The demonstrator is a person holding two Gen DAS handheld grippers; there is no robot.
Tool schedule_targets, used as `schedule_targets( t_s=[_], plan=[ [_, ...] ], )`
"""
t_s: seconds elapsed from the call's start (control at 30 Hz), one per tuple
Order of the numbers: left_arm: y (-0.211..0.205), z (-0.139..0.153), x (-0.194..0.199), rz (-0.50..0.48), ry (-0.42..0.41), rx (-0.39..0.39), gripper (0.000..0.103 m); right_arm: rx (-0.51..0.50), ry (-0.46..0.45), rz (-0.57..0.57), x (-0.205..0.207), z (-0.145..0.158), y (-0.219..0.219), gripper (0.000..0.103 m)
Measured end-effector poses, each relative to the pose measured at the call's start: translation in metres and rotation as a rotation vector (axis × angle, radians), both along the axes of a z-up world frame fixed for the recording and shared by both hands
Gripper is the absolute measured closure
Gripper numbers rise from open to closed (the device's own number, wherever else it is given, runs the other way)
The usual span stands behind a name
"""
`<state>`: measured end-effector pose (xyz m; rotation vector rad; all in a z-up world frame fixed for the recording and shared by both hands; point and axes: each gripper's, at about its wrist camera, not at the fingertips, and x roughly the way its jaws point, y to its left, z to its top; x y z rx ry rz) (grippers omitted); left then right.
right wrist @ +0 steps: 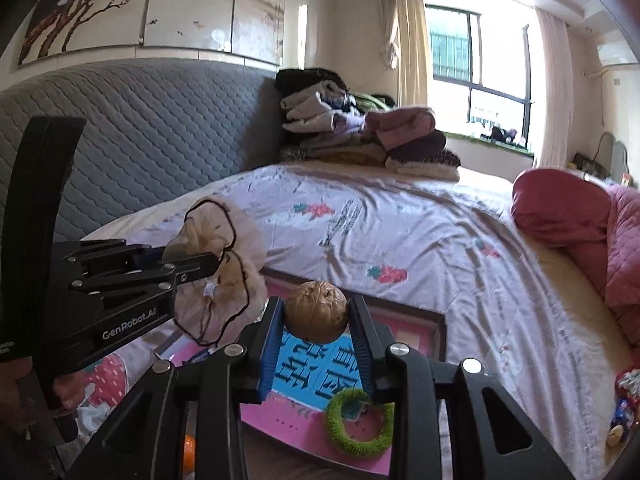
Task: Organize objects
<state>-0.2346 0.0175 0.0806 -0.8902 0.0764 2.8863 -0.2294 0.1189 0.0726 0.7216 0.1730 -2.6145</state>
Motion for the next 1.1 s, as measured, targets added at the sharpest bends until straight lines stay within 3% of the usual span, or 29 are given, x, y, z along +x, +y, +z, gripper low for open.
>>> schedule_targets(
  t_s=[0.37, 0.6, 0.73, 1.1],
  plan=[
    [0.012, -0.025, -0.024, -0.015, -0.057, -0.023, 0.086, 0.016, -0.131, 0.042, -0.017, -0.033, -0.008, 0.070],
    [0.021, -0.039, -0.040, -0.039, -0.101, -0.047, 0.086, 0.081, -0.211, 0.056, -0.027, -0.052, -0.011, 0.070],
    [0.026, -0.047, -0.048, -0.057, -0.138, -0.024, 0.085, 0.119, -0.245, 0.072, -0.031, -0.061, -0.014, 0.070],
    [0.042, -0.063, -0.062, -0.086, -0.166, -0.061, 0.085, 0.189, -0.325, 0.129, -0.043, -0.085, -0.023, 0.070]
  ],
)
